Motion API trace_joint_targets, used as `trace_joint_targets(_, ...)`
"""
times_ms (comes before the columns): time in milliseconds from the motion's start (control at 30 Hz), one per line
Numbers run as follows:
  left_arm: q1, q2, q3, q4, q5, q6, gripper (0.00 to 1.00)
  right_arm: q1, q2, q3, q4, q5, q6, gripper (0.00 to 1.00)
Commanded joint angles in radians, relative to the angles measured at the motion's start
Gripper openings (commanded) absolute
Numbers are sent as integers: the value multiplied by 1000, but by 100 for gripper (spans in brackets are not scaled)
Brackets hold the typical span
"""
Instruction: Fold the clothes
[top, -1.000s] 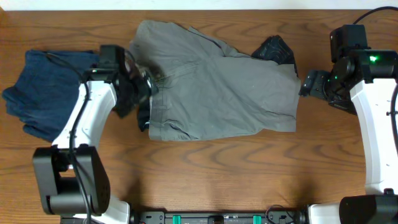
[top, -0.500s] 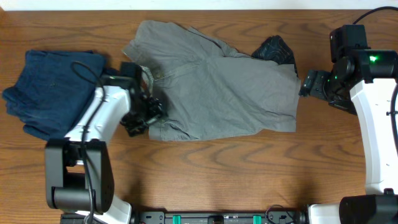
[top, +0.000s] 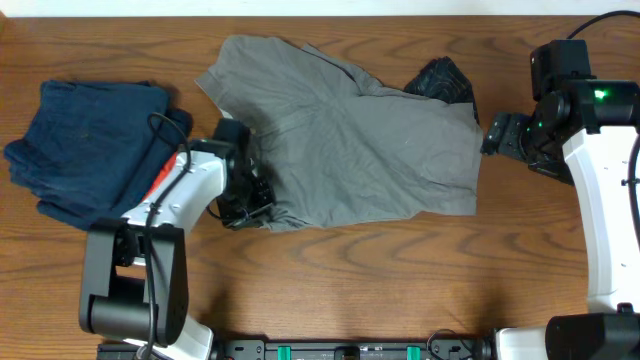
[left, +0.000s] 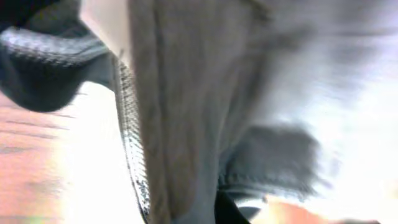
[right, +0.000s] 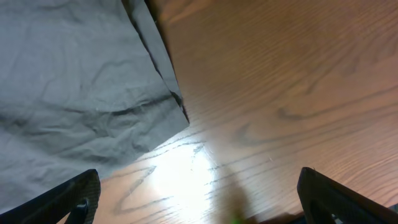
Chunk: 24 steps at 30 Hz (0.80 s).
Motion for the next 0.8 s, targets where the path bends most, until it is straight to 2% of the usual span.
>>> trace_joint_targets(0,44,-64,128,-35,169,56,6,-11,-14,3,7,3,-30,99)
trace_joint_targets(167,137,-149,307,-49,174,56,6,-11,-13,-8,40,-24,-101,99)
trace_joint_targets(367,273,-233,413,178,163,24,6,-3,-13,-117,235,-288,-317,99)
trace_joint_targets(467,341,-251,413,238,62,-94,6,16,-13,-204,380,-404,-389,99)
trace_joint_targets(533,376,-253,412,230,12,-148,6,36,-13,-264,474,-444,-421,99)
trace_joint_targets(633,392,-245,410,196,11,-150,6,76,-13,-355,623,-439,-422,98)
trace_joint_targets(700,392,-238,410,148,10,-146,6,101,-11,-413,724,-396,-415,99)
trace_joint_targets(767,392,-238,407,97,10,-146,6,119,0,-467,817,-306,-346,99)
